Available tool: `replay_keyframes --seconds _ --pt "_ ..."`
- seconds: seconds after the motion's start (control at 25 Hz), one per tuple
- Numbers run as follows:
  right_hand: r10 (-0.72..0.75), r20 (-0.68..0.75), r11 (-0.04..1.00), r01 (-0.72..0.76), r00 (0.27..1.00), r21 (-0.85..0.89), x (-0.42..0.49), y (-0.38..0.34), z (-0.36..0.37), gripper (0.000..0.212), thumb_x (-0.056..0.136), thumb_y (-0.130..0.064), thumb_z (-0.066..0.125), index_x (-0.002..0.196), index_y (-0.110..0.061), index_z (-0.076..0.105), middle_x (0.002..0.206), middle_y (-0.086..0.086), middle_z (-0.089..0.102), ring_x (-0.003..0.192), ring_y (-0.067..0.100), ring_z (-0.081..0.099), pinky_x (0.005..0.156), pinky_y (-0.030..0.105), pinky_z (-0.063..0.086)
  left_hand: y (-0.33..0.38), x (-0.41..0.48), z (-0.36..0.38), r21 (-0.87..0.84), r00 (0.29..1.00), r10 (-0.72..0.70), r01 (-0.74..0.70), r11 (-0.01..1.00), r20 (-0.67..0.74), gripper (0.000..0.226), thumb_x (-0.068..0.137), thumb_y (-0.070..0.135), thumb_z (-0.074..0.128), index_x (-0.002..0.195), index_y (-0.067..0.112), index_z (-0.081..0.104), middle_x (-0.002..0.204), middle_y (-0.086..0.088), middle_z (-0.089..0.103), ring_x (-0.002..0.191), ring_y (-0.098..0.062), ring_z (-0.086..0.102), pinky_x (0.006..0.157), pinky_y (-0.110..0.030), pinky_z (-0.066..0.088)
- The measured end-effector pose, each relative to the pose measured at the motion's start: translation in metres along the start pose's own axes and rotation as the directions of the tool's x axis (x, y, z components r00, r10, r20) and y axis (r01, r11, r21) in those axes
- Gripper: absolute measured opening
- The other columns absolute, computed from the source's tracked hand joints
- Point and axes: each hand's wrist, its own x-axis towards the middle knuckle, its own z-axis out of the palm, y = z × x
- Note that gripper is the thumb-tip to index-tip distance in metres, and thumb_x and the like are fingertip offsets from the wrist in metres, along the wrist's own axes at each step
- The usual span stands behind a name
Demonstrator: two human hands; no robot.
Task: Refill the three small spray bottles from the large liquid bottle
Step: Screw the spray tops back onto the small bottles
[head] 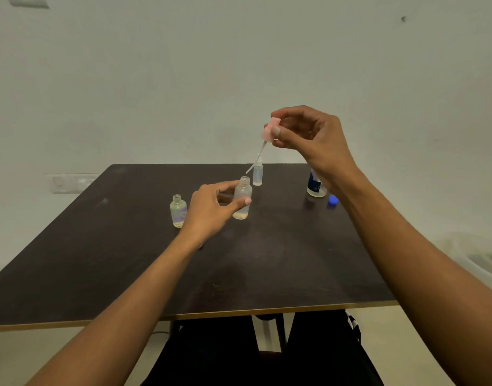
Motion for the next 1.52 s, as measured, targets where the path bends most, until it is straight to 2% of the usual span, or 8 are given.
replay_keyframes --seconds 0.24,0.4,0.52,0.64,0.88,1.2,1.4,1.52 --pt "0.019 0.063 0.996 -0.014 0.998 -0.091 -0.004 0.011 0.003 0.028 0.096 -0.012 0.076 0.123 -0.004 0.073 0.110 0.012 0.079 0.105 0.020 0.078 0.091 0.035 0.063 0.002 -0.001 0.001 0.027 1.000 0.016 -0.016 1.000 0.006 0.055 0.085 0.040 0.082 0.137 0.029 0.068 0.127 0.003 0.074 0.109 -0.008 0.070 0.091 -0.027 0.056" --pt "0.041 0.154 0.982 -0.011 0.987 -0.188 -0.010 0.026 0.015 0.028 0.093 -0.017 0.080 0.120 -0.008 0.075 0.109 0.008 0.079 0.105 0.021 0.077 0.097 0.043 0.062 0.004 -0.004 0.003 0.025 0.999 0.033 -0.033 0.999 0.007 0.052 0.085 0.041 0.082 0.135 0.032 0.068 0.121 0.010 0.074 0.090 0.007 0.065 0.076 -0.010 0.046" --pt "0.085 0.195 0.975 -0.042 0.977 -0.219 -0.013 0.034 0.021 0.028 0.093 -0.020 0.081 0.119 -0.013 0.076 0.109 0.002 0.080 0.105 0.016 0.076 0.098 0.043 0.061 0.006 -0.006 0.002 0.001 0.999 0.041 -0.041 0.999 -0.003 0.049 0.085 0.043 0.082 0.132 0.034 0.070 0.115 0.016 0.072 0.088 0.012 0.063 0.075 -0.010 0.045" --pt "0.108 0.190 0.972 -0.064 0.976 -0.224 -0.014 0.035 0.022 0.029 0.093 -0.022 0.081 0.121 -0.014 0.076 0.110 0.000 0.080 0.105 0.015 0.076 0.097 0.041 0.062 0.005 -0.006 0.001 -0.008 0.998 0.055 -0.055 0.998 -0.011 0.049 0.085 0.043 0.082 0.132 0.032 0.070 0.122 0.011 0.074 0.093 0.006 0.066 0.079 -0.013 0.049" --pt "0.123 0.186 0.960 -0.070 0.975 -0.270 -0.016 0.035 0.025 0.030 0.092 -0.024 0.081 0.120 -0.014 0.075 0.109 -0.001 0.080 0.103 0.012 0.077 0.094 0.038 0.063 0.010 -0.006 0.003 -0.015 0.997 0.076 -0.076 0.997 -0.014 0.048 0.086 0.042 0.081 0.131 0.031 0.071 0.113 0.019 0.070 0.085 0.015 0.061 0.076 -0.009 0.045" --pt "0.099 0.144 0.954 -0.053 0.985 -0.294 -0.016 0.031 0.030 0.029 0.084 -0.037 0.088 0.100 -0.016 0.076 0.091 -0.002 0.077 0.086 0.017 0.074 0.084 0.045 0.064 0.011 -0.007 0.003 0.016 0.996 0.085 -0.085 0.996 -0.015 0.050 0.086 0.044 0.081 0.133 0.032 0.070 0.122 0.007 0.075 0.084 0.014 0.060 0.076 -0.010 0.045" --pt "0.184 0.291 0.976 -0.139 0.939 -0.169 -0.012 0.024 0.025 0.034 0.099 -0.028 0.073 0.131 -0.016 0.069 0.121 -0.003 0.077 0.117 0.009 0.071 0.106 0.037 0.056 0.013 -0.007 0.003 -0.003 0.996 0.085 -0.085 0.996 -0.008 0.047 0.086 0.046 0.081 0.130 0.034 0.071 0.110 0.021 0.071 0.083 0.017 0.062 0.077 -0.012 0.048" --pt "0.202 0.415 0.979 -0.169 0.887 -0.116 -0.010 0.023 0.016 0.034 0.100 -0.019 0.072 0.133 -0.011 0.068 0.121 0.001 0.078 0.120 0.016 0.071 0.107 0.040 0.056 0.015 -0.006 0.003 -0.004 0.995 0.099 -0.099 0.995 -0.011 0.044 0.086 0.045 0.081 0.127 0.033 0.073 0.105 0.025 0.067 0.085 0.014 0.063 0.079 -0.015 0.050"
